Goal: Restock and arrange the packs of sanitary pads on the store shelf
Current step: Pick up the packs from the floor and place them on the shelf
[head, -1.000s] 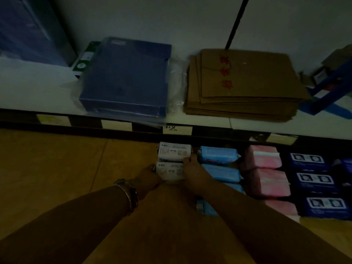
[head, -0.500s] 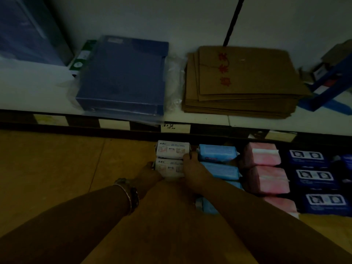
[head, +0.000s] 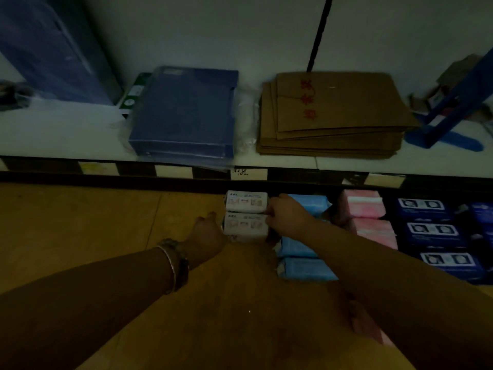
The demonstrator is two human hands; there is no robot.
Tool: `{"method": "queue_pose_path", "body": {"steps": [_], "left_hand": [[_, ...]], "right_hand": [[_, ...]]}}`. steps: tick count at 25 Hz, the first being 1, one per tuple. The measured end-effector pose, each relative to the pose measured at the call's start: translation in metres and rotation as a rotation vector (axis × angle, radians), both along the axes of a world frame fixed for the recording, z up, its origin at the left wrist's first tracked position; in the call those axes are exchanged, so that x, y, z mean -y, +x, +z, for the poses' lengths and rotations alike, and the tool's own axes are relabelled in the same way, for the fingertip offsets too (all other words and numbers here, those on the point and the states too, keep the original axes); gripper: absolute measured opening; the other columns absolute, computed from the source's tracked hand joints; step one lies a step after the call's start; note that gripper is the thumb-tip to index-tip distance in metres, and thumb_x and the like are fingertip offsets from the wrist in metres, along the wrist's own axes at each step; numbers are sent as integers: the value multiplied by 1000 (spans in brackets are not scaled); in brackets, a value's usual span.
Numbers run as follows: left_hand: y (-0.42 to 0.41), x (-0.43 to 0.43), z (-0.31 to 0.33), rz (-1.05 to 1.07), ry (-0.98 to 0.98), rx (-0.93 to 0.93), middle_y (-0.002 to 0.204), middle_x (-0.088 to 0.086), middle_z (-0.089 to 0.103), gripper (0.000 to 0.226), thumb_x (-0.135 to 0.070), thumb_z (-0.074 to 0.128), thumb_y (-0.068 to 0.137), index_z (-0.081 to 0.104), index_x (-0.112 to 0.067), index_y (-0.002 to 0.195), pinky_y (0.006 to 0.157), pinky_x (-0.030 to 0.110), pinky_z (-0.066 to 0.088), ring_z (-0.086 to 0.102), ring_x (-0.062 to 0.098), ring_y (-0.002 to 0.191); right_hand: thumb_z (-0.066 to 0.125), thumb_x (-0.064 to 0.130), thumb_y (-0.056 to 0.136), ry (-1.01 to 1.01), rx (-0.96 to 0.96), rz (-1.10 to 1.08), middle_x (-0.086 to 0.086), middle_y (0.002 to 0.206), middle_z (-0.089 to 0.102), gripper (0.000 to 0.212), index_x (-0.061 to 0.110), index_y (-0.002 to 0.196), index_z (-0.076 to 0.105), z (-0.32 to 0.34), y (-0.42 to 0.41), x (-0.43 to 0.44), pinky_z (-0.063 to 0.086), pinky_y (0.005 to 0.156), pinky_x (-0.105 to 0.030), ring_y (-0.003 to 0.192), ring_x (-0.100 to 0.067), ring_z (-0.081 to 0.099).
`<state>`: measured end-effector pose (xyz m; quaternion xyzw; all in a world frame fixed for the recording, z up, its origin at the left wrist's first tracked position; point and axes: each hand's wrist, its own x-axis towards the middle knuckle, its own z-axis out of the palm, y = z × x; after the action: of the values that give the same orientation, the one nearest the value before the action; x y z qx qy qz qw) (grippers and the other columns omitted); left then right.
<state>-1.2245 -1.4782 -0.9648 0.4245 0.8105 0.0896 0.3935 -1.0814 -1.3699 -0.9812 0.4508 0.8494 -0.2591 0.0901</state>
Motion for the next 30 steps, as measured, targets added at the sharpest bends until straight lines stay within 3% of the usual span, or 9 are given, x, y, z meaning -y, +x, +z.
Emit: {"method": "queue_pose_path", "body": {"steps": [4, 8, 11, 15, 19, 21, 23, 26, 30], "left_hand": [[0, -10, 6, -95, 128, -60, 141, 14, 30, 48, -9, 47, 93, 31, -5, 138, 95, 28, 38, 40, 28, 125], [10, -16, 6, 4, 223, -36, 137, 11, 36, 40, -7, 52, 91, 44, -7, 130, 70, 19, 49, 50, 24, 116], [23, -3, 28, 67, 220, 7, 134, 11, 40, 34, -5, 54, 90, 50, -6, 124, 78, 21, 44, 51, 22, 112], [28, 18, 83, 271, 236, 124, 129, 8, 45, 28, -1, 54, 89, 55, -11, 115, 66, 19, 45, 50, 14, 101], [31, 31, 162, 378, 211, 209, 124, 10, 52, 24, -3, 53, 90, 57, -19, 107, 46, 11, 37, 56, 24, 88], [37, 35, 210, 414, 226, 276, 120, 12, 54, 23, -3, 54, 90, 57, -20, 105, 40, 7, 37, 51, 13, 74], [45, 39, 259, 421, 236, 307, 116, 11, 57, 22, -4, 54, 89, 58, -19, 105, 41, 4, 37, 51, 4, 68], [60, 47, 342, 447, 228, 372, 98, 3, 60, 23, -5, 55, 89, 59, -20, 107, 39, 6, 35, 51, -4, 51], [79, 52, 432, 461, 259, 370, 100, 0, 61, 26, 1, 57, 86, 60, -17, 104, 66, 7, 43, 58, 9, 82]], "right_hand": [[52, 17, 92, 59, -193, -138, -17, 104, 62, 22, 0, 102, 61, 22, 2, -11, 42, 74, -28, 98, -28, 58], [50, 12, 93, 66, -468, -325, -19, 92, 65, 20, -3, 93, 63, 40, -2, -11, 45, 74, -30, 83, -24, 59], [52, 9, 92, -2, -590, -496, -9, 82, 63, 16, -1, 89, 64, 70, 4, 6, 39, 60, -15, 72, -12, 54], [53, 10, 91, -60, -765, -737, 1, 73, 61, 19, 17, 75, 59, 139, 23, 26, 48, 65, -20, 72, -14, 62], [52, 12, 92, -189, -871, -939, 3, 71, 62, 23, 21, 72, 58, 223, 38, 51, 51, 63, -24, 67, -9, 61], [52, 13, 93, -283, -881, -937, 6, 73, 63, 18, 18, 77, 59, 265, 40, 67, 50, 57, -15, 64, -1, 62], [52, 12, 93, -277, -900, -884, 10, 72, 63, 17, 16, 79, 61, 308, 41, 76, 46, 55, -8, 63, 5, 62], [53, 10, 92, -249, -941, -874, 8, 67, 62, 21, 20, 74, 61, 385, 45, 80, 51, 58, -18, 63, -2, 61], [54, 6, 90, -219, -950, -866, 4, 66, 62, 24, 20, 71, 60, 477, 54, 85, 50, 61, -21, 61, -5, 59]]}}
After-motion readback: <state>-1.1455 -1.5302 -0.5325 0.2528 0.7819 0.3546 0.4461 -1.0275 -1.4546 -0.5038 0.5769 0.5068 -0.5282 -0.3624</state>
